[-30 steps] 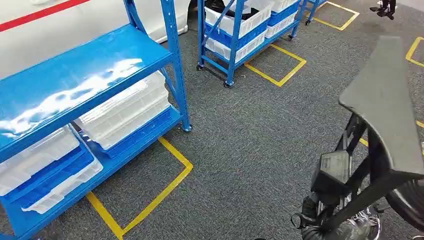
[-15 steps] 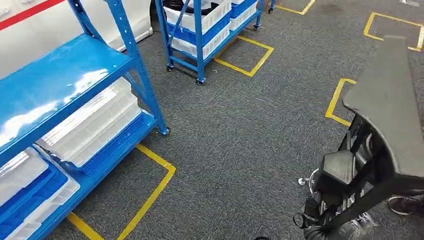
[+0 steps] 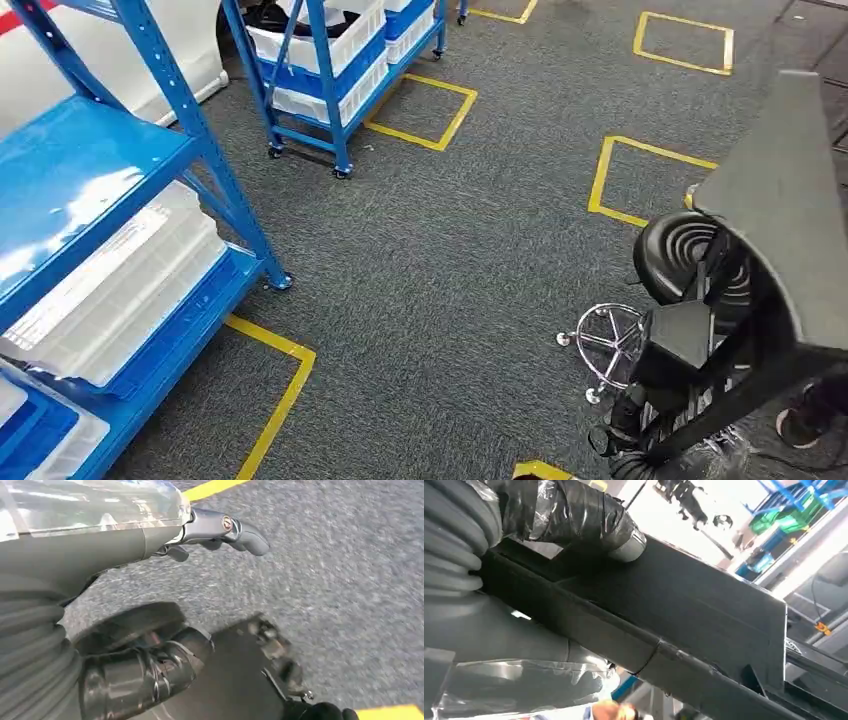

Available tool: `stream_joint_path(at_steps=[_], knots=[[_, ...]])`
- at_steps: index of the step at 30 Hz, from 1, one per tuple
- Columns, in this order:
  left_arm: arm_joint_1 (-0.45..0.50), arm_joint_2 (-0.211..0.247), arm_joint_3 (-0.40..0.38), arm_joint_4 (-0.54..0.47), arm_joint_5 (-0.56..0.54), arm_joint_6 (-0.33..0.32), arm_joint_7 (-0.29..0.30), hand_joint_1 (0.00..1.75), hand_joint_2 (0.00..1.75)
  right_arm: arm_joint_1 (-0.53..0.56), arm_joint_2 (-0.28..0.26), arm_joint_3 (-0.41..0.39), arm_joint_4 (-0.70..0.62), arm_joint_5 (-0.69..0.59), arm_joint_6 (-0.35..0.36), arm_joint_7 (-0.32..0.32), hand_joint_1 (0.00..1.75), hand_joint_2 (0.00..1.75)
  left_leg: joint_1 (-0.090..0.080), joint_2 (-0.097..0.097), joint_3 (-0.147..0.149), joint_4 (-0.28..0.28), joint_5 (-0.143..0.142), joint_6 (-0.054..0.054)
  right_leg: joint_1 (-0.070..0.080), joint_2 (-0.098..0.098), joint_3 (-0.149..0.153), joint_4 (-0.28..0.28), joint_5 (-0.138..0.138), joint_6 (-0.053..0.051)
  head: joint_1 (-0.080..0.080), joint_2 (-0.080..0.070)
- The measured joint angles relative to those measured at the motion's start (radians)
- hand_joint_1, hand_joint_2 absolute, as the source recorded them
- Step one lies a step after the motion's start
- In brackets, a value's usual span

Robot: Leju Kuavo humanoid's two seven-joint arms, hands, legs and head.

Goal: Take the parts from the cabinet and place them on the table.

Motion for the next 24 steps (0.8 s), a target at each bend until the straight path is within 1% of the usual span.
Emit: stream_joint_path(at_steps=[1,2,3,4,5,6,7,8,9,10,11,12,13,14,15,16,17,18,19,20,21,22,23,24], knots=[[0.0,0.0,0.0,0.0,0.0,0.0,0.0,0.0,1.75,-0.003,0.0,0.0,0.0,0.0,0.0,0.0,1.75,1.75,-0.001,0.013,0.0,0.0,0.0,0.004,0.001,-0.037,-0.03,0.062,-0.039,0.005,0.0,0.0],[0.002,0.0,0.0,0.0,0.0,0.0,0.0,0.0,1.75,-0.005,0.0,0.0,0.0,0.0,0.0,-0.001,1.75,1.75,-0.004,0.028,0.0,0.0,0.0,0.005,-0.001,-0.055,-0.071,0.146,-0.079,0.009,0.0,0.0],[0.005,0.0,0.0,0.0,0.0,0.0,0.0,0.0,1.75,-0.004,0.0,-0.001,0.0,0.0,0.0,-0.002,1.75,1.75,-0.007,0.044,-0.001,0.0,-0.002,0.008,-0.004,-0.064,-0.109,0.224,-0.11,0.013,0.0,0.0],[0.005,0.002,0.0,0.0,0.0,0.0,0.0,0.0,1.75,-0.004,0.0,-0.003,0.0,0.0,0.0,-0.002,1.75,1.75,-0.008,0.058,-0.001,0.001,-0.003,0.008,-0.005,-0.067,-0.132,0.27,-0.12,0.015,0.0,0.0],[0.005,0.002,0.0,-0.001,0.0,0.0,0.0,0.0,1.75,-0.004,0.0,-0.008,-0.001,0.0,0.0,-0.001,1.75,1.75,-0.008,0.07,0.0,0.001,-0.005,0.007,-0.007,-0.069,-0.132,0.27,-0.107,0.016,0.0,0.0],[0.004,0.002,0.0,-0.001,0.0,0.0,0.0,0.0,1.75,-0.004,0.0,-0.013,-0.002,0.0,0.0,-0.001,1.75,1.75,-0.009,0.083,0.002,0.001,-0.007,0.006,-0.008,-0.072,-0.105,0.219,-0.072,0.016,0.0,0.0],[0.003,0.002,0.0,0.0,0.0,0.0,0.0,0.0,1.75,-0.003,0.0,-0.016,-0.004,0.0,0.0,-0.001,1.75,1.75,-0.009,0.093,0.006,0.001,-0.01,0.003,-0.008,-0.08,-0.055,0.13,-0.028,0.013,0.0,0.0],[0.003,0.002,0.0,0.0,0.001,0.0,0.0,0.0,1.75,-0.003,0.0,-0.019,-0.008,0.0,0.0,-0.001,1.75,1.75,-0.009,0.102,0.011,0.001,-0.013,0.0,-0.006,-0.104,0.002,0.029,0.011,0.007,0.0,0.0],[0.004,0.002,0.0,0.0,0.001,0.0,0.0,0.0,1.75,-0.004,0.0,-0.022,-0.013,0.0,0.0,-0.001,1.75,1.75,-0.01,0.11,0.015,0.001,-0.016,-0.005,0.002,-0.154,0.034,-0.037,0.008,-0.002,0.0,0.0],[0.003,0.002,0.0,0.0,0.001,0.0,0.0,0.0,1.75,-0.005,0.0,-0.023,-0.013,0.0,0.0,-0.001,1.75,1.75,-0.017,0.116,0.016,0.003,-0.021,-0.013,0.011,-0.146,0.035,-0.039,0.011,-0.007,-0.001,0.0],[0.004,0.002,0.0,-0.001,0.001,0.0,0.0,0.0,1.75,-0.004,0.0,-0.024,-0.016,0.001,0.0,-0.002,1.75,1.75,-0.015,0.123,0.017,0.002,-0.021,-0.017,0.012,-0.135,0.032,-0.036,0.011,-0.013,0.0,0.0],[0.002,0.002,0.0,-0.001,0.001,0.0,0.0,0.0,1.75,-0.004,0.0,-0.025,-0.017,0.002,0.0,-0.001,1.75,1.75,-0.015,0.131,0.019,0.001,-0.022,-0.021,0.014,-0.126,0.029,-0.035,0.01,-0.016,0.0,0.0],[0.001,0.001,0.0,-0.001,0.001,0.0,-0.001,0.0,1.75,-0.002,0.0,-0.026,-0.018,0.002,0.0,-0.001,1.75,1.75,-0.015,0.142,0.025,-0.003,-0.022,-0.026,0.015,-0.113,0.026,-0.037,0.011,-0.022,0.0,0.0],[0.001,0.0,0.0,-0.001,0.002,0.0,-0.001,0.0,1.75,0.001,0.0,-0.026,-0.021,0.005,0.0,-0.001,1.75,1.75,-0.013,0.133,0.025,0.001,-0.03,-0.034,0.001,-0.101,0.035,-0.052,0.02,-0.033,-0.001,0.0],[0.001,0.0,0.0,-0.002,0.003,0.0,-0.003,0.0,1.75,0.002,0.0,-0.027,-0.024,0.008,0.0,-0.001,1.75,1.75,-0.01,0.079,0.019,0.028,-0.052,-0.037,0.001,-0.093,0.039,-0.057,0.022,-0.037,-0.001,0.0],[0.001,0.0,0.0,-0.002,0.004,0.0,-0.005,0.0,1.75,-0.001,0.0,-0.028,-0.025,0.011,-0.001,0.0,1.75,1.75,-0.009,0.056,-0.001,0.075,-0.084,-0.038,0.001,-0.087,0.039,-0.057,0.023,-0.044,-0.002,0.0],[0.003,0.0,0.0,-0.002,0.004,0.0,-0.005,0.0,1.75,-0.002,0.0,-0.028,-0.025,0.013,-0.001,0.0,1.75,1.75,-0.009,0.041,-0.038,0.154,-0.128,-0.039,0.001,-0.076,0.038,-0.057,0.023,-0.046,-0.001,0.0],[0.005,0.0,0.0,-0.002,0.005,0.0,-0.004,0.0,1.75,-0.001,0.0,-0.029,-0.025,0.014,0.0,0.0,1.75,1.75,-0.008,0.036,-0.076,0.233,-0.162,-0.041,0.003,-0.064,0.038,-0.057,0.023,-0.047,-0.001,0.0],[0.007,0.0,0.0,-0.002,0.006,0.0,-0.004,0.0,1.75,0.001,0.0,-0.029,-0.025,0.014,0.0,0.001,1.75,1.75,-0.008,0.036,-0.109,0.298,-0.181,-0.042,0.003,-0.051,0.037,-0.055,0.023,-0.047,-0.002,0.0],[0.008,0.001,0.0,-0.002,0.007,0.0,-0.004,0.0,1.75,0.001,0.0,-0.029,-0.025,0.014,0.0,0.003,1.75,1.75,-0.008,0.036,-0.122,0.315,-0.172,-0.041,0.003,-0.037,0.037,-0.053,0.023,-0.047,-0.001,0.0],[0.008,0.001,0.0,-0.002,0.007,0.001,-0.004,0.0,1.75,0.001,0.0,-0.03,-0.025,0.014,0.0,0.004,1.75,1.75,-0.008,0.035,-0.11,0.279,-0.134,-0.041,0.003,-0.022,0.037,-0.05,0.022,-0.046,-0.002,0.0],[0.007,0.001,0.0,-0.002,0.007,0.001,-0.004,0.0,1.75,0.001,0.0,-0.031,-0.025,0.014,0.0,0.005,1.75,1.75,-0.006,0.032,-0.078,0.204,-0.084,-0.04,0.003,-0.007,0.038,-0.046,0.02,-0.045,-0.001,0.0],[0.006,0.001,0.0,-0.002,0.007,0.002,-0.004,0.0,1.75,0.001,0.0,-0.031,-0.026,0.014,0.0,0.005,1.75,1.75,-0.004,0.016,-0.035,0.108,-0.033,-0.038,0.002,0.008,0.038,-0.041,0.018,-0.042,-0.002,0.0],[0.007,0.001,0.0,-0.002,0.008,0.002,-0.004,0.0,1.75,0.001,0.0,-0.032,-0.026,0.014,0.0,0.006,1.75,1.75,-0.001,-0.029,-0.006,0.034,-0.01,-0.035,0.0,0.018,0.035,-0.036,0.015,-0.037,-0.001,0.0]])
